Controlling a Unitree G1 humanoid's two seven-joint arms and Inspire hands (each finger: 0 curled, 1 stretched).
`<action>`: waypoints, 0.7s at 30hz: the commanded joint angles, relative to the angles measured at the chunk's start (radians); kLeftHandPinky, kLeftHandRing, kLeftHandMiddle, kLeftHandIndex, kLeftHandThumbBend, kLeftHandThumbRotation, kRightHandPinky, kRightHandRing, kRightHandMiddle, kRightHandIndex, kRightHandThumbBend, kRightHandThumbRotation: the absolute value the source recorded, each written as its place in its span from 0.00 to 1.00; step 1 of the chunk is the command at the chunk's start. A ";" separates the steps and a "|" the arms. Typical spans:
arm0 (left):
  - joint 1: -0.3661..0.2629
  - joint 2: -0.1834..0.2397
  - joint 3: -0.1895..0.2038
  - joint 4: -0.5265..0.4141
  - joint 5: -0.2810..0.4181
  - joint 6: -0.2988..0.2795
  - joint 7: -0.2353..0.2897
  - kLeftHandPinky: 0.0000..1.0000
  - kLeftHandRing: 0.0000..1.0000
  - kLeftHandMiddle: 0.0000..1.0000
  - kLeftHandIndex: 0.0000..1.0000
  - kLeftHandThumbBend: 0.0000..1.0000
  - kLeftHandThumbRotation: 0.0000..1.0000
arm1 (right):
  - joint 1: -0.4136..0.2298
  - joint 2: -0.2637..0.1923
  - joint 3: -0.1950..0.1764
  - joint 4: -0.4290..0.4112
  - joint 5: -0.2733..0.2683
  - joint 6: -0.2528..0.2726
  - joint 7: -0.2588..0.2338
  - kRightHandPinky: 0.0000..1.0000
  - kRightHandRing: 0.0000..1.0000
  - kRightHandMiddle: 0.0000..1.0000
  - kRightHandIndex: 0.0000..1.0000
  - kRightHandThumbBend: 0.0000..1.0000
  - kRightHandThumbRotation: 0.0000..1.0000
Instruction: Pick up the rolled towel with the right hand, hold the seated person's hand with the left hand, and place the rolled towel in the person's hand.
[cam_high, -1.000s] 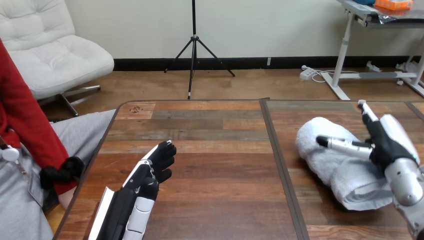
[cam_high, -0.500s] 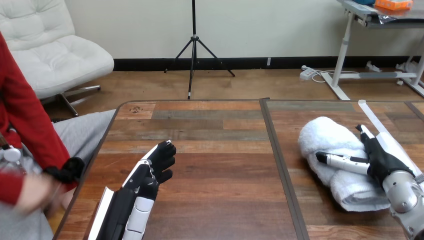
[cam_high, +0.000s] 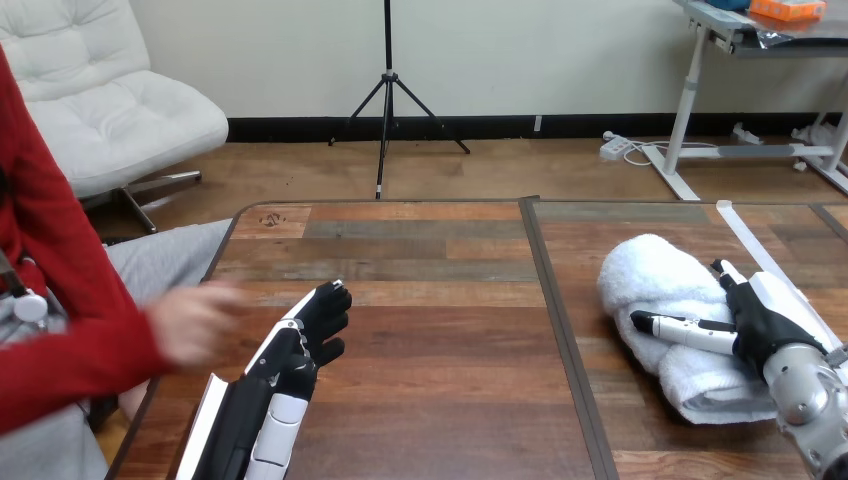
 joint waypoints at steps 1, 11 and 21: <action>-0.046 -0.024 0.009 -0.063 -0.018 0.001 -0.001 0.89 0.91 0.89 0.87 0.77 1.00 | -0.012 0.049 0.051 0.034 -0.039 0.032 0.006 0.89 0.97 0.98 0.99 1.00 0.58; -0.046 -0.019 0.017 -0.070 -0.022 0.001 0.000 0.91 0.92 0.89 0.87 0.76 1.00 | -0.023 0.064 0.103 0.051 -0.094 0.107 0.002 0.81 0.90 0.91 0.92 1.00 0.44; -0.048 -0.021 0.028 -0.076 0.001 -0.002 0.015 0.87 0.90 0.88 0.86 0.76 1.00 | -0.037 0.079 0.158 0.064 -0.139 0.174 0.010 0.53 0.63 0.67 0.71 1.00 0.26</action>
